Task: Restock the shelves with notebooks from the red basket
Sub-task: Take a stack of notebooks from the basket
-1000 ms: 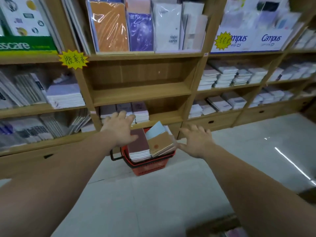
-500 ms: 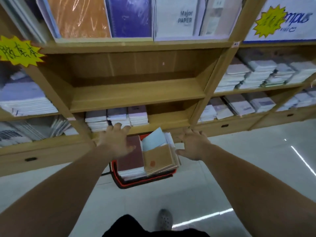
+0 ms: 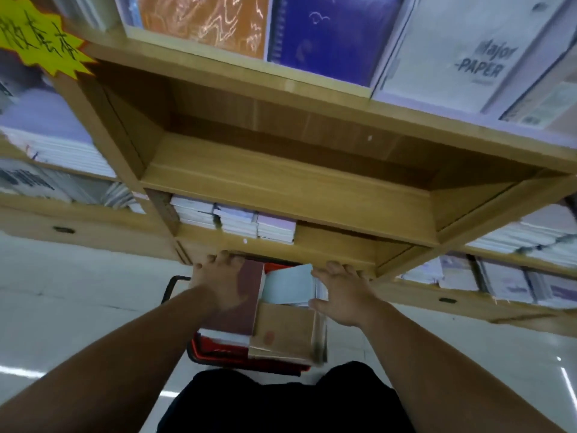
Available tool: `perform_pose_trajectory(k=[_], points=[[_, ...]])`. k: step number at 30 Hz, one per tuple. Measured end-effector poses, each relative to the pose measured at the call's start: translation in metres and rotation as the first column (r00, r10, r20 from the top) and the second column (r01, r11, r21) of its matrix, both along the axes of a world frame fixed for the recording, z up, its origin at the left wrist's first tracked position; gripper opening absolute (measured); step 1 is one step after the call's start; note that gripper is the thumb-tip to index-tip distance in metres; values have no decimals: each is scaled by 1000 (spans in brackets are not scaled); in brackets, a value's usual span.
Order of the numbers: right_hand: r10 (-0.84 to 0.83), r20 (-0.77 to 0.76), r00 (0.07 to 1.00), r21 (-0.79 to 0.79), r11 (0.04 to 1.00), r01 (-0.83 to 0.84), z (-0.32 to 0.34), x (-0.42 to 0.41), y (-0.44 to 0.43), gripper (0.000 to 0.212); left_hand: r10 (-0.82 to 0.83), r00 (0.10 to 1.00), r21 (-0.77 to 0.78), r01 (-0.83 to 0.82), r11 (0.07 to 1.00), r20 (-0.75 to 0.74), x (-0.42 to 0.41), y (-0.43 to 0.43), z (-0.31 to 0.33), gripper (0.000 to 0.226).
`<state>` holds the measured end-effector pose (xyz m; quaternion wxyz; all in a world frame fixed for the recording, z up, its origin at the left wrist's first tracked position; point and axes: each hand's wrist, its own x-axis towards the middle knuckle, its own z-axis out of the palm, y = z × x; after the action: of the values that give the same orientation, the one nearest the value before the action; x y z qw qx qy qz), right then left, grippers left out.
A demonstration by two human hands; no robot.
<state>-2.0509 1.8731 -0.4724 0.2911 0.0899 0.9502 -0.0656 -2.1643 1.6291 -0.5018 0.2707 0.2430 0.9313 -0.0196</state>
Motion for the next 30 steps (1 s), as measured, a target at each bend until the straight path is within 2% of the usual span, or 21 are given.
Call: perform_pose_trajectory(k=[4,9,14,19,22,26,30], points=[[148,80,986,-54,988,-144,-31,-41,34,75,200,978,-14,-200,980,53,-3,15,-20,87],[346,148,926,-154,934,-324,-67,-89,88,72,485,873,-131,-476,870,45,27,55,-42,88],[468,139,872,-311,857,-410,-77,-110,103,72,587,809,-168,-577,799,15,100,107,-48,80],[630,143,763,-268,767,-583,-96,-89,95,69,768,639,-119,-760,639,40,166,130,-46,80],[713,195,674,-245,701,-670,-120,-68,92,69,867,492,-70,-865,497,78,202,131,-65,77],[724,219,654,-225,690,-688,-171,-52,81,72,931,319,8,-946,323,177,233,127,-125,75],[732,227,642,-271,681,-680,-239,-50,64,71,942,253,1,-966,260,221,249,132,-203,74]])
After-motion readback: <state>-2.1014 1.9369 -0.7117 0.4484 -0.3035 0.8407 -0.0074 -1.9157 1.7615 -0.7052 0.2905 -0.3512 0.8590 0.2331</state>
